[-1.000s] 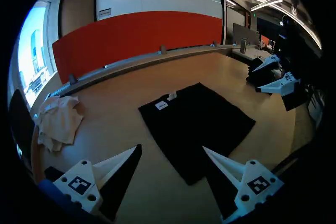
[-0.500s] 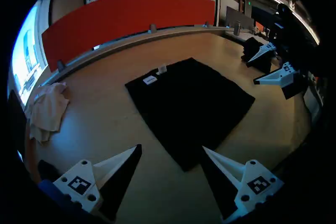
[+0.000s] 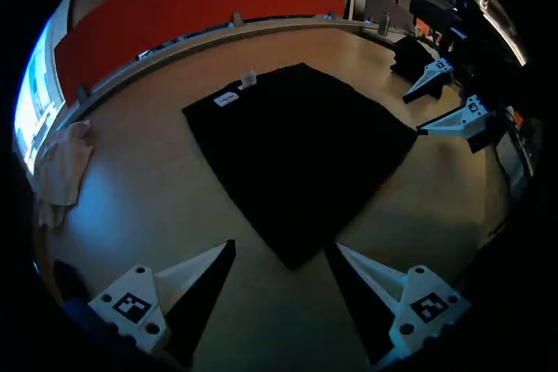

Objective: Fold towel

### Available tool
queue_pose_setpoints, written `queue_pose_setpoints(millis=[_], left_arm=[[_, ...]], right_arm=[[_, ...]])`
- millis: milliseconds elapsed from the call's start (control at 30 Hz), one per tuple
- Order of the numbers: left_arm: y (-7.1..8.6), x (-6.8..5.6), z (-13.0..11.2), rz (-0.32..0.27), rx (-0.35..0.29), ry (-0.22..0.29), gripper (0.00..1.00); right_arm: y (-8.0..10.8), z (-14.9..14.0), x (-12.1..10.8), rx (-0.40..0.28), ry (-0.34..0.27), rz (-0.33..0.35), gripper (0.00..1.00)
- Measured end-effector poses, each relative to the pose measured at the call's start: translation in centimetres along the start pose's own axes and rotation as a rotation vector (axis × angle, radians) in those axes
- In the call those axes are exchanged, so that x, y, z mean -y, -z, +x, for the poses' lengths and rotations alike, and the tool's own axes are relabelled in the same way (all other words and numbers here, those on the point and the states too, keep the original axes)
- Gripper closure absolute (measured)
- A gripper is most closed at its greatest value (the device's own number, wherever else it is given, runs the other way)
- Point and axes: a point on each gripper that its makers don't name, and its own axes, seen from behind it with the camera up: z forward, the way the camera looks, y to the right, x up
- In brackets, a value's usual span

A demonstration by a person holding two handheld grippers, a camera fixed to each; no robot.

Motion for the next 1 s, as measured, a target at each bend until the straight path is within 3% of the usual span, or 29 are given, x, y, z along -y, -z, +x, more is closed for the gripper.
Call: queue_pose_setpoints(millis=[167,400,533,767,1000], left_arm=[[-0.6,-0.8,-0.6,-0.024,0.032,-0.001,0.05],[-0.9,-1.0,-0.7,-0.029,0.043,0.006,0.05],[-0.9,-0.9,-0.8,-0.024,0.046,0.0,0.07],[-0.9,-1.1,-1.0,-0.018,0.049,-0.02,0.21],[-0.9,-0.6,-0.9,-0.002,0.064,-0.008,0.29]], right_arm=[[-0.3,-1.1,0.5,0.031,-0.005,0.017,0.04],[-0.5,-1.9,0.9,0.055,-0.002,0.034,0.06],[-0.7,-2.1,1.1,0.059,-0.003,0.043,0.13],[-0.9,-2.4,1.3,0.065,-0.009,0.051,0.25],[-0.9,-2.5,1.8,0.063,-0.021,0.07,0.4]])
